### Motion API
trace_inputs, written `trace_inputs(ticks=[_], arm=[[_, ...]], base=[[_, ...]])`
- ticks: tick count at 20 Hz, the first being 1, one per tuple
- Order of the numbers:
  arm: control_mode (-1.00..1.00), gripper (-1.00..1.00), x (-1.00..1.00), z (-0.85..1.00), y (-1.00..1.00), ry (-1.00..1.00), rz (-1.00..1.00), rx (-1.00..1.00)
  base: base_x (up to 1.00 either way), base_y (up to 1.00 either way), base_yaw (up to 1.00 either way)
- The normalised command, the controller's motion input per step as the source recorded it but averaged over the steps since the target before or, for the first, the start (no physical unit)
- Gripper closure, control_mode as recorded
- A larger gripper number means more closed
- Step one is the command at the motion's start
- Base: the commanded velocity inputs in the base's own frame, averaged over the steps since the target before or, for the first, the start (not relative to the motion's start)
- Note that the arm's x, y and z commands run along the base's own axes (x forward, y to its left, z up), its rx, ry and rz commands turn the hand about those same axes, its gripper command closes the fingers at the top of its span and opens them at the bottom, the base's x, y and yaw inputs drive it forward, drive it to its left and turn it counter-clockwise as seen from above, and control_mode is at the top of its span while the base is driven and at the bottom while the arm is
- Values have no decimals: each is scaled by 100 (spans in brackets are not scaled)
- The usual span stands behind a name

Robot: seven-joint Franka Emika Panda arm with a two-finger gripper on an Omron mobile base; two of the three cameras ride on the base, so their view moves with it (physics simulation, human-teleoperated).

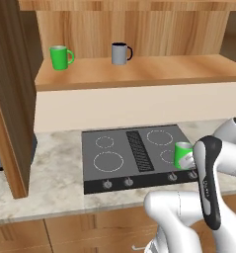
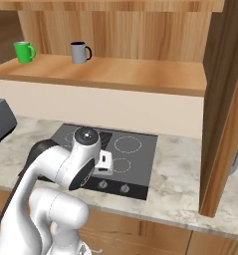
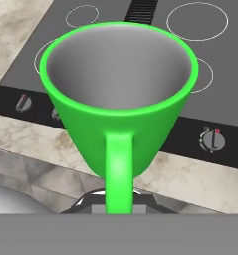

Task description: Pick the mug on the counter and place it in the cabinet with the handle facing the right, like the mugs already inside.

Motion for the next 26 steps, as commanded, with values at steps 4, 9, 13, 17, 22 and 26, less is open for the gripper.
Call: trace_inputs(ticks=[4,9,13,17,22,26], arm=[[100,100,0,0,0,0,0,0],[-100,100,0,0,0,1,0,0],[-100,100,-9,0,19,-2,3,-1],[-100,100,5,20,46,-2,23,-12],[-100,100,0,33,34,-17,34,-14],[-100,100,1,37,7,-20,40,-3]], base=[[4,8,-2],[0,0,0],[0,0,0],[0,0,0],[0,0,0],[0,0,0]])
